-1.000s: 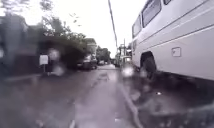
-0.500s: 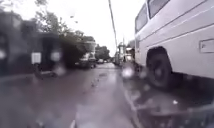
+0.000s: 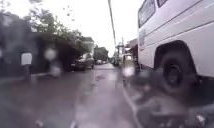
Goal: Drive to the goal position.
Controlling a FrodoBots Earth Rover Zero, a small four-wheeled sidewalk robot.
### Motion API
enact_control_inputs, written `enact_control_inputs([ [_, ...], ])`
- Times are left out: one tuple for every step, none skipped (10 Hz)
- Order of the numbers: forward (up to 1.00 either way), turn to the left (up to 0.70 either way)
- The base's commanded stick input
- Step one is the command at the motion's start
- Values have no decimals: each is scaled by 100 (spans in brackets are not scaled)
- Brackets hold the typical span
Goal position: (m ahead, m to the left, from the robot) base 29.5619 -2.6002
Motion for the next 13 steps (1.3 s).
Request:
enact_control_inputs([
  [100, 0],
  [100, 0],
  [100, 0],
  [100, 0],
  [100, 0],
  [100, 0],
  [100, 0],
  [100, 0],
  [100, 0],
  [100, 0],
  [100, 0],
  [100, 0],
  [100, 0],
])
